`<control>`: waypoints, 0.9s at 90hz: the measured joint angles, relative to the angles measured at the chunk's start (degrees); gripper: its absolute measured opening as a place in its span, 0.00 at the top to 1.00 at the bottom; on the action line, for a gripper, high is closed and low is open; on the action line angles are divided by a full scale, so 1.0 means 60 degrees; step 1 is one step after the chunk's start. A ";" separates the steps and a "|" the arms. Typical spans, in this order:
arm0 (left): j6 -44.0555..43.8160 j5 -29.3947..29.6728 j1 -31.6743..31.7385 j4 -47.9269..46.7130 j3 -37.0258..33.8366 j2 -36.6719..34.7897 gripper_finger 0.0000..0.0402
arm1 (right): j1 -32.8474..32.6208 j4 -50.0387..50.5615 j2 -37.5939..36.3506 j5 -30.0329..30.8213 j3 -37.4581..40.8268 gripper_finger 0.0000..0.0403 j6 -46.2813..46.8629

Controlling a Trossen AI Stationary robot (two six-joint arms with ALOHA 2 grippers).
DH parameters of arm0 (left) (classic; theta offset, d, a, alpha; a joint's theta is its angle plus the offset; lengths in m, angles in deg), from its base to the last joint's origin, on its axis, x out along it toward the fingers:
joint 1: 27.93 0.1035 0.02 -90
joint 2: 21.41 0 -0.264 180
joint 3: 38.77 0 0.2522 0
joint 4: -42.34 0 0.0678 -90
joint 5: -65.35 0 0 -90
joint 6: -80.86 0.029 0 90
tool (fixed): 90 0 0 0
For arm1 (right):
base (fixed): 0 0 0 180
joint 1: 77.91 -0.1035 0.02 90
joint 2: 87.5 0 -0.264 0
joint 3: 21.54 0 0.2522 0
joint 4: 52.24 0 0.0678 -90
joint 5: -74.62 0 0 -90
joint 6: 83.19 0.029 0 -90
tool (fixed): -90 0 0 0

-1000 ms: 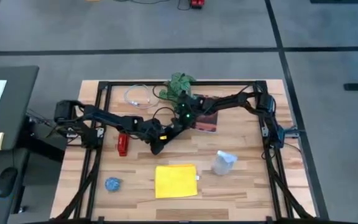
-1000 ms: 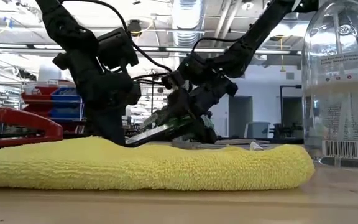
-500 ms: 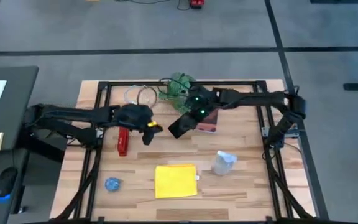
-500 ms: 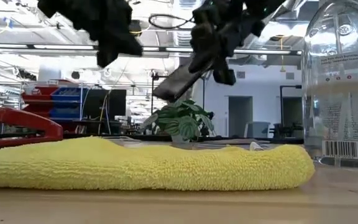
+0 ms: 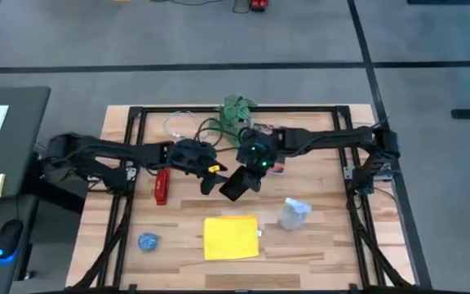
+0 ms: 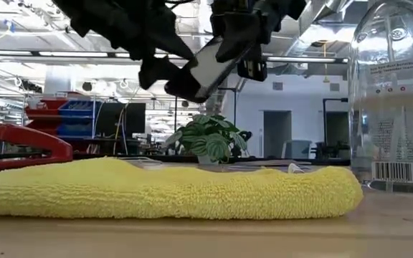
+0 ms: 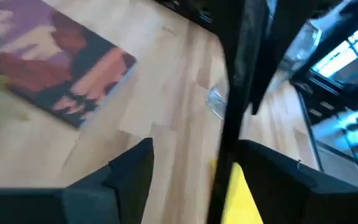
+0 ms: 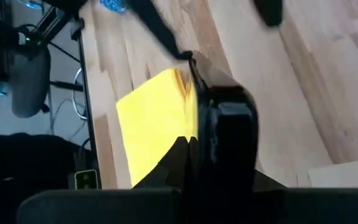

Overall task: Apply microfiber cloth
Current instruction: Spray the front of the cellphone using the spray cleaning bottle

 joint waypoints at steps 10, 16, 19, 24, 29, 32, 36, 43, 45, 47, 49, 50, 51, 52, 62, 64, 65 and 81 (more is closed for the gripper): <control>-0.0006 -0.0154 -0.0218 0.0386 0.0214 0.0483 0.51 | 0.0056 0.0095 -0.0036 -0.0066 -0.0019 0.96 -0.0128; -0.0017 -0.0226 -0.0293 0.0547 0.0436 0.0772 0.53 | 0.0042 0.0047 -0.0036 0.0011 -0.0018 0.96 -0.0162; -0.0093 -0.0236 -0.0343 0.0565 0.0537 0.0891 0.55 | 0.0036 0.0062 -0.0033 -0.0011 -0.0018 0.96 -0.0189; -0.0239 -0.0245 -0.0410 0.0522 0.0681 0.1093 0.58 | 0.0024 0.0079 -0.0033 -0.0064 -0.0018 0.96 -0.0222; -0.0307 -0.0265 -0.0446 0.0483 0.0864 0.1276 0.63 | 0.0021 0.0004 -0.0033 -0.0079 -0.0018 0.96 -0.0238; -0.0317 -0.0249 -0.0476 0.0492 0.0977 0.1360 0.67 | 0.0022 0.0009 -0.0033 -0.0103 -0.0018 0.96 -0.0255; -0.0326 -0.0206 -0.0508 0.0485 0.1113 0.1446 0.74 | 0.0025 -0.0015 -0.0033 -0.0133 -0.0023 0.95 -0.0259; -0.0323 -0.0319 -0.0578 0.0445 0.1302 0.1565 0.89 | 0.0018 0.0014 -0.0036 -0.0359 -0.0025 0.93 -0.0430; -0.0342 -0.0371 -0.0612 0.0415 0.1348 0.1566 0.93 | 0.0018 -0.0016 -0.0036 -0.0504 -0.0025 0.92 -0.0433; -0.0408 -0.0364 -0.0640 0.0374 0.1378 0.1559 0.95 | 0.0018 -0.0043 -0.0036 -0.0671 -0.0025 0.91 -0.0435; -0.0486 -0.0307 -0.0676 0.0348 0.1404 0.1546 0.96 | 0.0028 -0.0060 -0.0036 -0.0858 -0.0025 0.89 -0.0485; -0.0524 -0.0262 -0.0696 0.0335 0.1418 0.1544 0.96 | 0.0045 -0.0058 -0.0036 -0.0953 -0.0025 0.89 -0.0527; -0.0556 -0.0208 -0.0715 0.0315 0.1439 0.1542 0.97 | 0.0066 -0.0049 -0.0036 -0.1051 -0.0025 0.88 -0.0568; -0.0588 -0.0139 -0.0734 0.0305 0.1457 0.1541 0.97 | 0.0091 -0.0030 -0.0036 -0.1159 -0.0025 0.87 -0.0615; -0.0907 0.0453 -0.0917 0.0191 0.1497 0.1490 0.98 | 0.0475 0.0613 -0.0294 -0.1900 -0.0025 0.80 -0.1102; -0.1023 0.0568 -0.0961 0.0229 0.1500 0.1480 0.99 | 0.0576 0.0810 -0.0413 -0.2051 -0.0025 0.78 -0.1234; -0.1082 0.0642 -0.0988 0.0254 0.1503 0.1479 0.99 | 0.0634 0.0936 -0.0487 -0.2120 -0.0025 0.77 -0.1315; -0.2088 0.1834 -0.1605 0.0212 0.1504 0.1475 0.99 | 0.1725 0.3294 -0.2103 -0.2606 -0.0025 0.63 -0.3413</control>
